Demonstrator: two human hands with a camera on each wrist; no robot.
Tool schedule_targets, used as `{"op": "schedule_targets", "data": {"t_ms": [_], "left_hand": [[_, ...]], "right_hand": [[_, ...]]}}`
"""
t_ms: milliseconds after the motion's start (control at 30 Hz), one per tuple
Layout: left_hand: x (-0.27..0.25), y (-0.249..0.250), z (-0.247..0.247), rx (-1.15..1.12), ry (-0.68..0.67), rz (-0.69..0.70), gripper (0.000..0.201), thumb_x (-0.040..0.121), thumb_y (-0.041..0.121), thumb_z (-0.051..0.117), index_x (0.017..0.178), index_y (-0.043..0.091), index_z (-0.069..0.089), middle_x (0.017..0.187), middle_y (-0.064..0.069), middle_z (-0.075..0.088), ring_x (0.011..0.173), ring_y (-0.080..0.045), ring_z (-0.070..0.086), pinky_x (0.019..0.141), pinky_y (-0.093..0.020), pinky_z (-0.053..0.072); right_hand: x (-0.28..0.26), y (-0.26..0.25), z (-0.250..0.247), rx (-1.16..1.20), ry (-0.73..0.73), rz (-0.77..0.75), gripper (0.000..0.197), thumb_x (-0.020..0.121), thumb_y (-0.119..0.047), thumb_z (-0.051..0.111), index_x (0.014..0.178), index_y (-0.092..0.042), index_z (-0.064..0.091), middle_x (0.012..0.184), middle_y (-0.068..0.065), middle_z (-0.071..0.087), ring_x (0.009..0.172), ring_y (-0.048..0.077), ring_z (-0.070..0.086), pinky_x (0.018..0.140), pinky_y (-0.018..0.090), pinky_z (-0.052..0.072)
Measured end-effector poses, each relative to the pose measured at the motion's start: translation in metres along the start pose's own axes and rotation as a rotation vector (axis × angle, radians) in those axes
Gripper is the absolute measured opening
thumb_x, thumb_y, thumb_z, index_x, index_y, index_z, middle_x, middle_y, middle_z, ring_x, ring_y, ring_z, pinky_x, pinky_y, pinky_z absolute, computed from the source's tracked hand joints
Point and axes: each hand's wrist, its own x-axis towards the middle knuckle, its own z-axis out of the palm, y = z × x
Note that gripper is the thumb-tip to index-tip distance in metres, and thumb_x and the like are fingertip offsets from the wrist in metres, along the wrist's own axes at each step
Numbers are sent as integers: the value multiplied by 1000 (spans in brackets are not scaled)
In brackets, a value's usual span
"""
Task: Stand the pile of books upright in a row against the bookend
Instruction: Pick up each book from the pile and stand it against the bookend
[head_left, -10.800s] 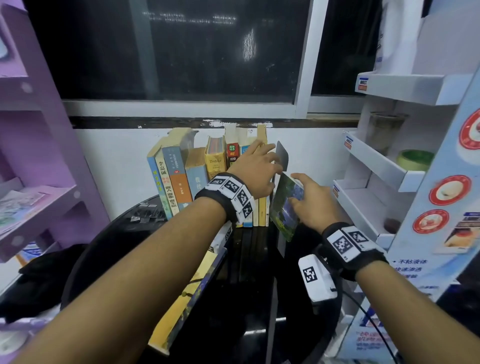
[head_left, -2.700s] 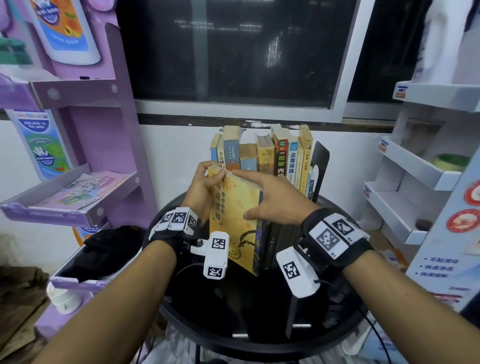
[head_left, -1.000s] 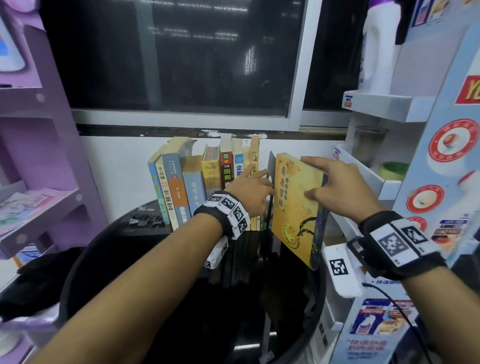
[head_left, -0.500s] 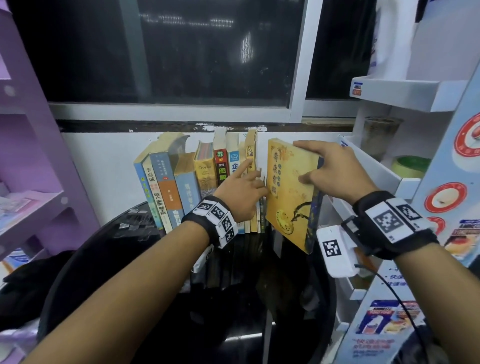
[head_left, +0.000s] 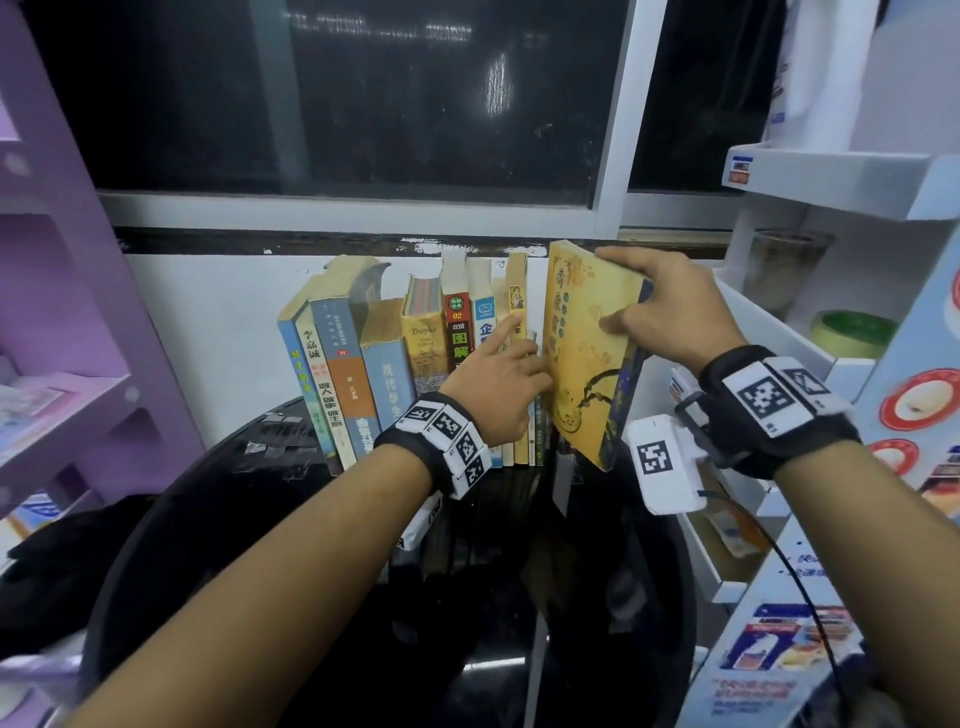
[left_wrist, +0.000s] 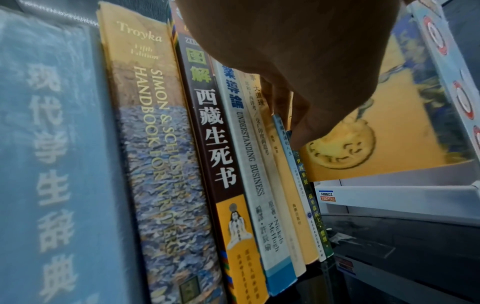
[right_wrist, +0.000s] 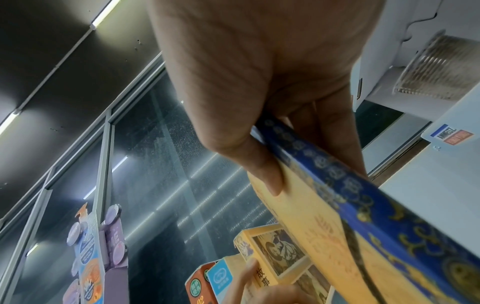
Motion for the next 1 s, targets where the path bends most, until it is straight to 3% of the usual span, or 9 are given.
{"op": "schedule_targets", "data": {"t_ms": [300, 500, 800, 1000], "left_hand": [[0, -3, 3, -1, 25, 28, 44, 79, 28, 48, 119, 24, 65, 121, 5, 64, 129, -19, 43, 117, -50, -12], [0, -2, 6, 3, 50, 34, 44, 79, 29, 50, 119, 24, 65, 120, 6, 64, 127, -19, 45, 117, -50, -11], [1, -2, 11, -10, 86, 20, 41, 78, 29, 50, 115, 23, 67, 118, 6, 65, 125, -20, 46, 118, -50, -7], [1, -3, 11, -25, 95, 20, 41, 77, 29, 51, 115, 25, 67, 118, 7, 65, 124, -18, 47, 119, -49, -8]], "right_hand": [[12, 4, 33, -38, 115, 5, 68, 80, -10, 71, 140, -32, 48, 123, 2, 63, 102, 23, 60, 84, 37, 55], [17, 8, 47, -81, 127, 32, 65, 84, -11, 67, 142, -30, 46, 129, 5, 61, 116, 26, 51, 95, 32, 45], [30, 0, 41, -75, 225, 19, 65, 76, -7, 64, 138, -25, 51, 126, 4, 63, 110, 28, 59, 91, 44, 53], [30, 2, 34, -82, 206, 48, 64, 78, -6, 64, 137, -26, 52, 125, 4, 63, 108, 26, 59, 87, 38, 54]]}}
